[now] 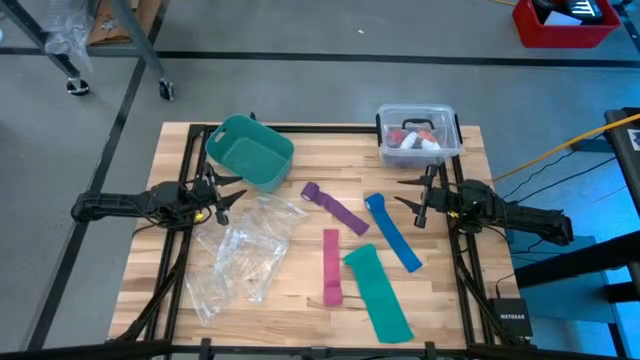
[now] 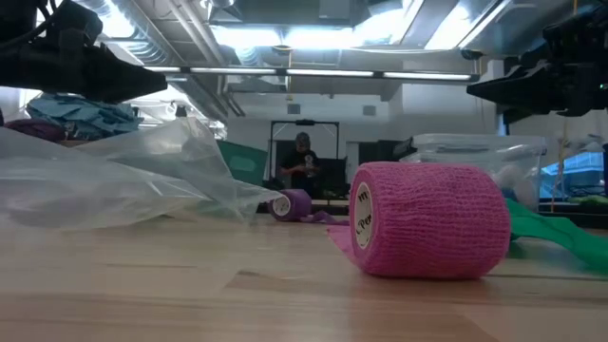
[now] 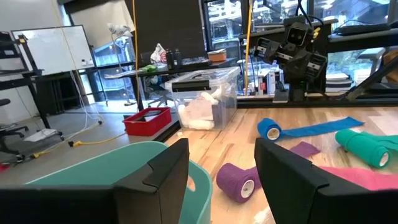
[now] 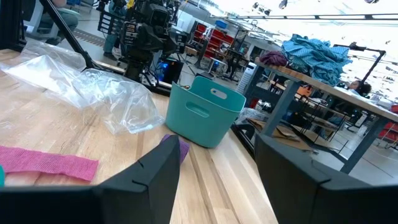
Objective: Roll bandage
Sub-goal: Adjust the green bin
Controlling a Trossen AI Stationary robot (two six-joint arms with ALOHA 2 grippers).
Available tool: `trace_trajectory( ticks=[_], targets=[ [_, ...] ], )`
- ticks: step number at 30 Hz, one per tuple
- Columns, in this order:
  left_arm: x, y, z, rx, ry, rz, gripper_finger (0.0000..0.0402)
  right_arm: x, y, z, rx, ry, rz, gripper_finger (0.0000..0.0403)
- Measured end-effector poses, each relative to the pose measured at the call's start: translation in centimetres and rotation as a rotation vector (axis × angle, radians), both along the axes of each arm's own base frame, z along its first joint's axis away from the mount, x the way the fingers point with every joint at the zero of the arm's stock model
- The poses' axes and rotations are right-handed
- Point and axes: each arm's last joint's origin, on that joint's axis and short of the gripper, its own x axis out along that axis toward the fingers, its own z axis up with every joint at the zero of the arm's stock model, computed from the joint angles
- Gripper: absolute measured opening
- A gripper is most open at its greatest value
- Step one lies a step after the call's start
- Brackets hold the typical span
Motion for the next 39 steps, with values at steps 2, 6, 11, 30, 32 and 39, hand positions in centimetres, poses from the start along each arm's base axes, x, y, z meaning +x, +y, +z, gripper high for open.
trace_trajectory(
  ticks=[2, 6, 11, 30, 32, 39],
  targets=[
    [0.0, 0.0, 0.0, 0.0, 0.0, 0.0, 0.0175, 0.0, 0.0, 0.0, 0.0, -0.001, 0.0, 0.0209],
    [0.0, 0.0, 0.0, -0.004, -0.002, 0.0, 0.0175, 0.0, 0.0, 0.3, -0.004, -0.027, -0.001, 0.0209],
    [-0.1, -0.1, 1.1, -0.286, -0.245, -0.061, 0.0175, -0.1, 0.0, 0.6, 0.018, -0.044, 0.001, 0.0209],
    [-0.5, 0.2, 3.4, -0.789, -0.68, -0.182, 0.0175, -0.5, 0.3, 2.9, 0.066, -0.258, 0.086, 0.0209],
    [0.0, 0.0, 4.0, -0.767, -0.628, -0.206, 0.0174, -0.6, 0.3, 3.3, 0.063, -0.303, 0.099, 0.0209],
    [3.7, -0.7, 8.3, -0.537, -0.383, -0.169, 0.0141, -0.8, 0.3, 3.8, 0.091, -0.364, 0.101, 0.0209]
  ],
)
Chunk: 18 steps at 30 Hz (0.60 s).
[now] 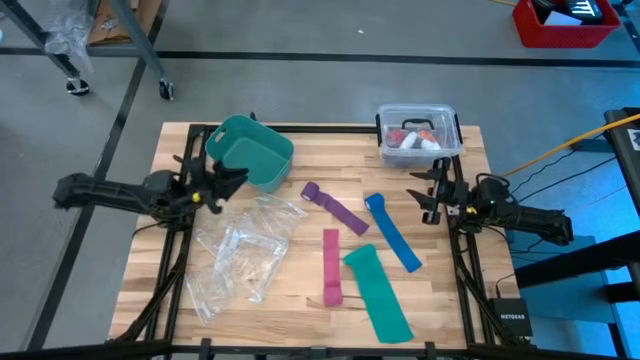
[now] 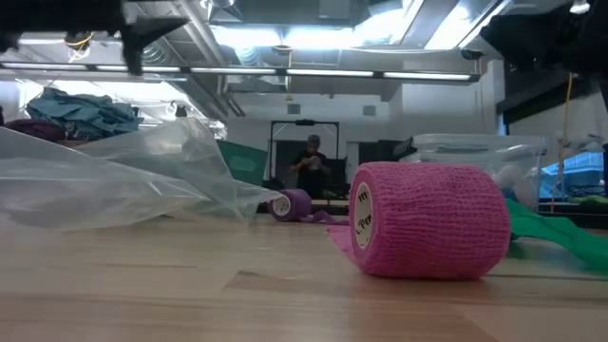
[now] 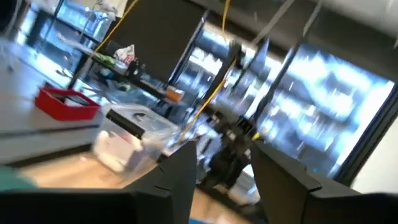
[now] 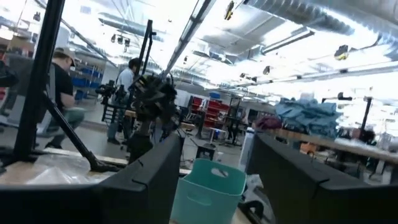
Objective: Roll bandage
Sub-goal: Adjust the green bin
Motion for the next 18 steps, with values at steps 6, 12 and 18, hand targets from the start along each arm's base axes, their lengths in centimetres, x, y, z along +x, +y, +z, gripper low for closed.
trace_trajectory(
  ticks=[6, 12, 18],
  targets=[
    [5.1, -0.8, 3.1, 0.182, 0.161, 0.007, 0.0122, 0.0, 0.0, 0.0, 0.085, -0.01, 0.024, 0.0209],
    [9.2, -1.2, 3.3, 0.212, 0.296, -0.005, 0.0107, 0.0, 0.1, 0.0, 0.085, -0.009, 0.055, 0.0209],
    [13.1, -1.2, 1.7, 0.177, 0.529, -0.006, 0.0074, 0.5, 0.0, -0.4, 0.094, 0.045, 0.053, 0.0209]
  ],
)
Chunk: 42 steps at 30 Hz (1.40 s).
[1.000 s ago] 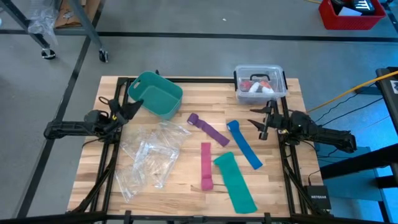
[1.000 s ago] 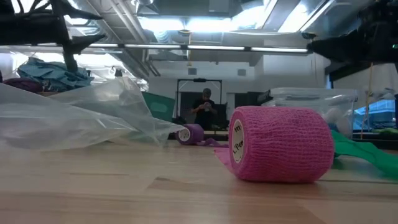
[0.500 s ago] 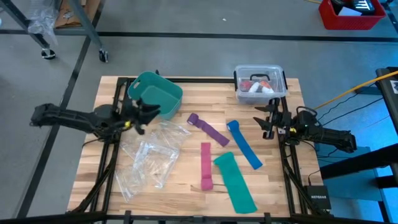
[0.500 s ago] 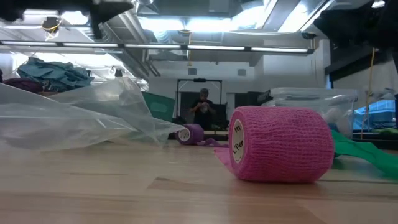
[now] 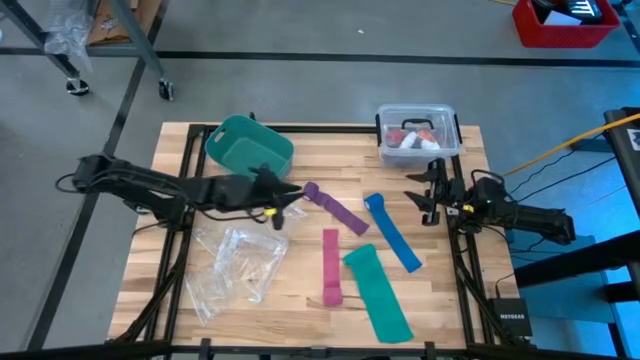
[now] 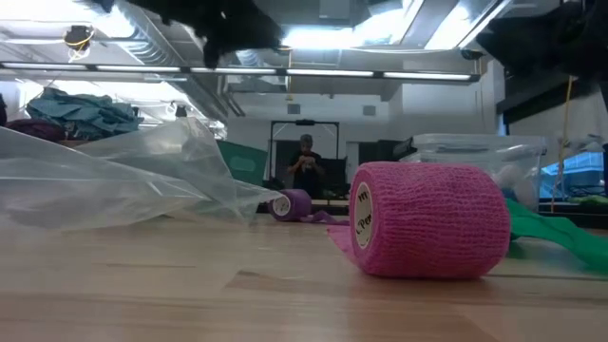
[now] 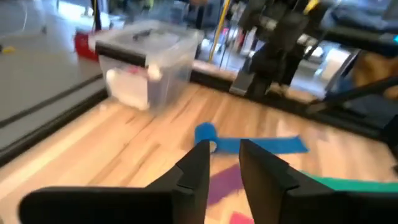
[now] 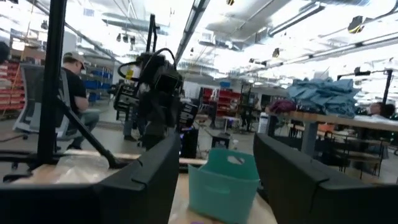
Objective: Roll bandage
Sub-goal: Adjust the green bin
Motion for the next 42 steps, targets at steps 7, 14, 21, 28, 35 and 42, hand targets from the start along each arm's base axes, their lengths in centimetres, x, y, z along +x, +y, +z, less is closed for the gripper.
trace_trajectory(
  ticks=[7, 14, 21, 28, 35, 42],
  targets=[
    [3.8, 1.7, -1.2, -0.005, 0.189, 0.102, 0.0018, 1.2, -0.2, -1.0, 0.037, 0.12, -0.008, 0.0209],
    [4.7, 4.3, -1.8, -0.104, 0.258, 0.244, 0.0002, 2.5, -0.4, -1.6, 0.128, 0.252, 0.026, 0.0178],
    [3.9, 5.7, -2.5, -0.21, 0.341, 0.34, 0.0001, 4.4, -0.6, 0.5, 0.123, 0.317, 0.039, 0.0093],
    [4.2, 5.9, -3.1, -0.271, 0.344, 0.342, 0.0, 7.0, -1.0, 1.0, 0.178, 0.435, 0.067, 0.001],
    [5.5, 5.7, -5.8, -0.359, 0.414, 0.313, 0.0, 9.9, -1.2, 0.2, 0.303, 0.677, 0.138, 0.0006],
    [6.3, 5.8, -7.9, -0.39, 0.466, 0.337, 0.0, 12.9, 0.4, -0.1, 0.303, 0.851, 0.215, 0.0004]
  ],
)
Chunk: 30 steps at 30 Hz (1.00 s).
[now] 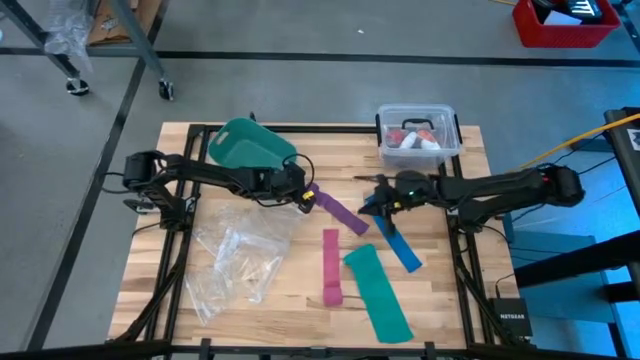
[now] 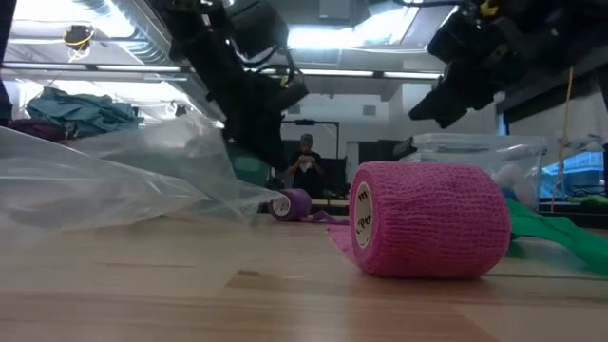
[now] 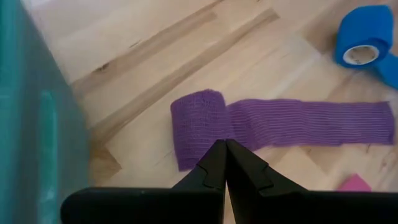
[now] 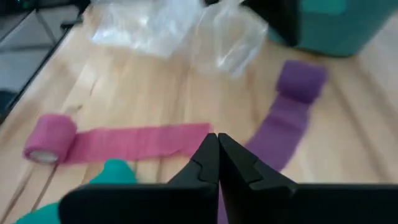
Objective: Roll bandage
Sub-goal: Adjust the green bin
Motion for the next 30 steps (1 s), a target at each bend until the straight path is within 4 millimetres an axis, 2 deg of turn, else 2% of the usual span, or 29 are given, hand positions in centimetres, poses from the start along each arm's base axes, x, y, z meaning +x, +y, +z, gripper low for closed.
trace_trajectory(
  ticks=[9, 18, 25, 30],
  targets=[
    [-0.1, 1.0, 0.1, 0.041, 0.008, 0.019, 0.0, 2.5, 2.0, -1.3, -0.028, 0.167, 0.055, 0.0003],
    [-1.2, 2.5, -0.3, 0.07, 0.105, 0.098, 0.0, 2.6, 2.2, -1.3, -0.03, 0.161, 0.063, 0.0002],
    [-1.5, 4.6, -0.1, 0.121, 0.109, 0.137, 0.0, 2.7, 2.2, -1.1, -0.052, 0.139, 0.076, 0.0002],
    [-1.8, 7.1, 0.4, 0.188, 0.077, 0.167, 0.0, 2.8, 2.2, -1.1, -0.059, 0.127, 0.08, 0.0002]
  ],
)
